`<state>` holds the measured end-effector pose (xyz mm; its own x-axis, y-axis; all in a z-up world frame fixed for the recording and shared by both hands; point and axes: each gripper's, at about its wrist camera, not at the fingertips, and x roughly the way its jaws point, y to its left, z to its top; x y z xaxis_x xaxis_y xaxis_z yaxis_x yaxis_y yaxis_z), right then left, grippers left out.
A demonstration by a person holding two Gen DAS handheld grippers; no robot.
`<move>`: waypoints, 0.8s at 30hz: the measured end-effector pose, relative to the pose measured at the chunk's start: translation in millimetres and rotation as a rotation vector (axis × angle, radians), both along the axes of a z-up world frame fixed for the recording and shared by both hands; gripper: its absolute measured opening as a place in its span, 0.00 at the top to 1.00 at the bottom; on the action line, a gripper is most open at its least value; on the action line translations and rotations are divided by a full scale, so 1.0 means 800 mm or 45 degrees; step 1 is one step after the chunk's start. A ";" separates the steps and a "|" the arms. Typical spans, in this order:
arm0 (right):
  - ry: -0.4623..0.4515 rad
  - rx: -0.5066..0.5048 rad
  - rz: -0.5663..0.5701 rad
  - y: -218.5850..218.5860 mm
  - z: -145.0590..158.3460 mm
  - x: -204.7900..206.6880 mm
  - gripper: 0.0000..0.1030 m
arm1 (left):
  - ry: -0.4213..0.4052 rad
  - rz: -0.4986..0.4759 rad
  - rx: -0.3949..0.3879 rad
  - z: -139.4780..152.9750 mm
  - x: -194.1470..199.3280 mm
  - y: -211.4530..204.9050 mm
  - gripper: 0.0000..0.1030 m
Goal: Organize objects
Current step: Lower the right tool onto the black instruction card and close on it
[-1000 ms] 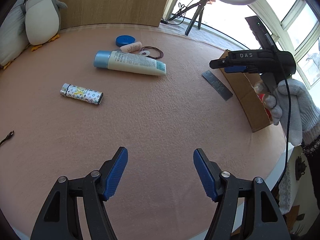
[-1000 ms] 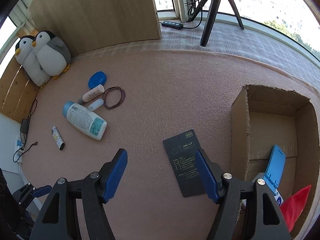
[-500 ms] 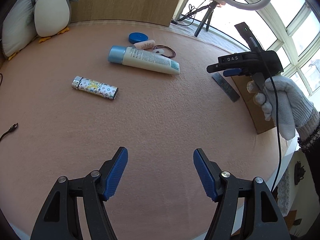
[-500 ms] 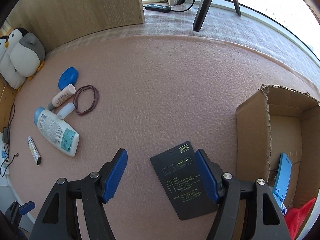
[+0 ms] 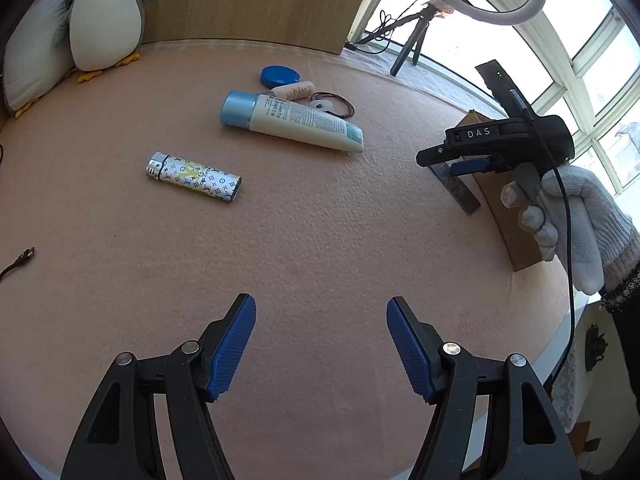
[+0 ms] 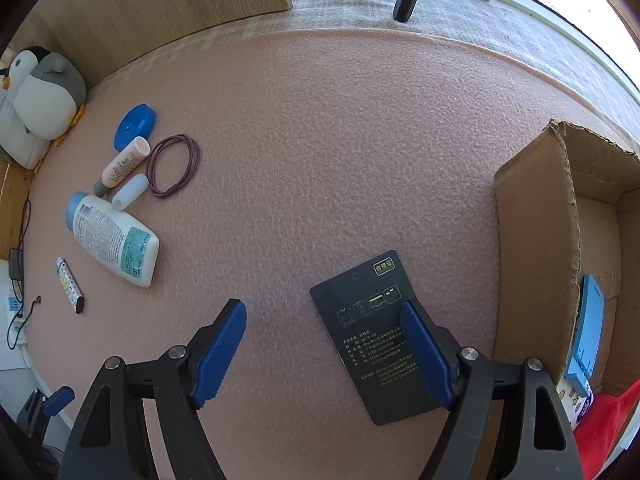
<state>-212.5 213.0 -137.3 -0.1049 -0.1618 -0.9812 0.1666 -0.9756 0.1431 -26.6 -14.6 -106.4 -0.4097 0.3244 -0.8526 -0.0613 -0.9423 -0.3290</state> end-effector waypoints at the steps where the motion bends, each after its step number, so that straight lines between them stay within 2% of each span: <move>1: -0.010 -0.026 -0.006 0.002 0.001 0.004 0.25 | 0.000 -0.001 0.001 0.000 -0.001 0.000 0.31; 12: -0.104 -0.271 -0.025 0.011 0.007 0.044 0.27 | 0.002 -0.006 0.005 0.000 -0.004 0.006 0.31; 17: 0.089 -0.057 0.031 0.012 0.028 0.055 0.27 | 0.000 0.000 0.003 -0.001 -0.006 0.005 0.31; 24: 0.018 -0.101 0.032 0.020 0.007 0.058 0.26 | 0.004 -0.007 0.004 0.001 -0.005 0.009 0.31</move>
